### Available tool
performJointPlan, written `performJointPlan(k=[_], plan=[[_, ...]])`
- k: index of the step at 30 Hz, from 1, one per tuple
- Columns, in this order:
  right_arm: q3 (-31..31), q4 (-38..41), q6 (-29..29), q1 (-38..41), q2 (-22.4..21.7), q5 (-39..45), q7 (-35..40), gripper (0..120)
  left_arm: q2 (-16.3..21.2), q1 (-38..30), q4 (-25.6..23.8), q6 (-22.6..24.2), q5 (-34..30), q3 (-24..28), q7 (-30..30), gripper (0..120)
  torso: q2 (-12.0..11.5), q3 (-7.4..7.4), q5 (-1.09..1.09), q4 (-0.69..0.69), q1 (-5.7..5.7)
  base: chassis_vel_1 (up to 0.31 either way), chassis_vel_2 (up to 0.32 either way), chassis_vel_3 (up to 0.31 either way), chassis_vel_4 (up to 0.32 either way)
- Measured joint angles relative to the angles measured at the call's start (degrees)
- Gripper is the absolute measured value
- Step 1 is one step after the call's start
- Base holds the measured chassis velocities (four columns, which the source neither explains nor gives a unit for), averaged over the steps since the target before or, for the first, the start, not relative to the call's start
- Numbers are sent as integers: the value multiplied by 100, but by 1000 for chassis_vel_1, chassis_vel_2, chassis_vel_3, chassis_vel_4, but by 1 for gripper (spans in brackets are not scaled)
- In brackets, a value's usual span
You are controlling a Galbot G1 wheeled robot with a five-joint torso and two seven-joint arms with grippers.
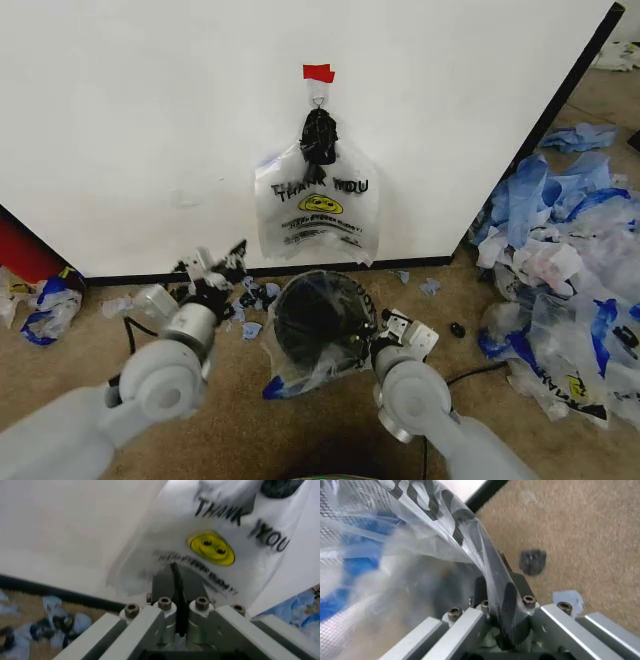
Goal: Pick up the garbage bag from the wall and place it over the trash bin.
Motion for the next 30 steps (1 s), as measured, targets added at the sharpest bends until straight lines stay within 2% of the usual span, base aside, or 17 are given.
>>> performJointPlan(k=[5,9,12,17,21,25,26,30], plan=[[332,19,80,-50,59,116,-96,0,16,504,-165,-100,-30,-245,428,0,0,0,1,0,0,0,0,0,0],[721,40,104,-75,104,278,-154,0,9,1205,-195,-449,-32,-504,1472,0,0,0,0,1,0,0,0,0,0],[848,80,105,-84,110,348,-157,0,-23,1389,-195,-529,-29,-550,1777,0,0,0,1,1,0,0,0,0,0],[993,242,96,-153,78,471,-191,0,-107,1651,-98,-550,12,-545,2352,22,0,0,1,0,0,0,0,0,0],[1025,298,92,-188,56,488,-217,0,-145,1708,-6,-548,59,-512,2529,28,0,0,0,0,0,0,0,0,0],[1056,400,85,-230,24,505,-251,0,-222,1715,173,-605,48,-421,2937,51,0,0,0,1,0,0,0,0,0],[1056,400,85,-230,24,505,-251,0,-222,1715,173,-605,48,-421,2937,51,0,0,0,1,0,0,0,0,0],[1042,429,76,-245,41,489,-278,0,-255,1506,259,-678,-39,-279,3153,65,-1,0,1,-1,0,0,0,0,0]])
